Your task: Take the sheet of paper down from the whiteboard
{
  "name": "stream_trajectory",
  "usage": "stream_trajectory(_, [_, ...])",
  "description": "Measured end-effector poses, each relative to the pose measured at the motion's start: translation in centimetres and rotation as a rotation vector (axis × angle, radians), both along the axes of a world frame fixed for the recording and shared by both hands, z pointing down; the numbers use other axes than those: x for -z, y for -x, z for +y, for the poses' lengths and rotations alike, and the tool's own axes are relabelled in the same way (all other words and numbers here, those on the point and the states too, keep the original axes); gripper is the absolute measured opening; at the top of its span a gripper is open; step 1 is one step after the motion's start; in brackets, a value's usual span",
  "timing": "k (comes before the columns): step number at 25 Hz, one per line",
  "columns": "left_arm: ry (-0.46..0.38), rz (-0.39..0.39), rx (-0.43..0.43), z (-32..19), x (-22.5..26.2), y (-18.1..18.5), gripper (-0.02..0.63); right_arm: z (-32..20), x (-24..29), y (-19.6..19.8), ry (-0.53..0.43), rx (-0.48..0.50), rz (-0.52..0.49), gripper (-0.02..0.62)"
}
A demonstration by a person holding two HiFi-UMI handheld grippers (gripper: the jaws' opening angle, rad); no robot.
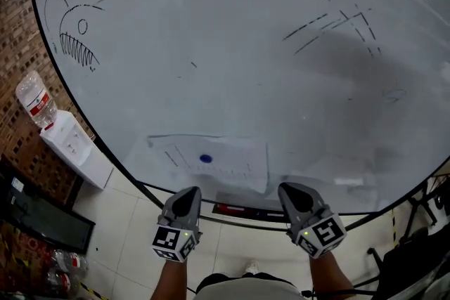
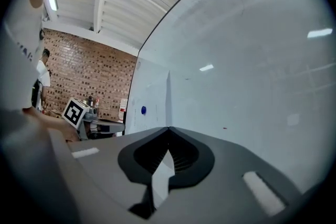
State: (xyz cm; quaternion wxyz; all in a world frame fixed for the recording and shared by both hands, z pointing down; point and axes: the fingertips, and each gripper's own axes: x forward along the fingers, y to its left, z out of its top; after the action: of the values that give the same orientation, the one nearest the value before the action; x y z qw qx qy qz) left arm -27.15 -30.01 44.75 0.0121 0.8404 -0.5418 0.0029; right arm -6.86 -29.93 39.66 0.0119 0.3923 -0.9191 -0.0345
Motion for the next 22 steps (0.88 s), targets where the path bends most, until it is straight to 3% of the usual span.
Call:
stream_trajectory(8, [-0.054, -0.067, -0.101, -2.2, 2.7, -1.5, 0.003, -1.3, -0.1, 0.3, 0.023, -0.054, -0.027, 0.006])
stream_trajectory(14, [-0.076, -0.104, -0.140, -2.9, 4.1, -0.4, 0.003, -1.3, 0.5, 1.3, 0.007, -0.106, -0.043, 0.006])
stream_trajectory(22, [-0.189, -0.307, -0.084, -2.9, 6.8, -1.1, 0.005, -1.0, 0.5, 0.9, 0.006, -0.153, -0.052, 0.008])
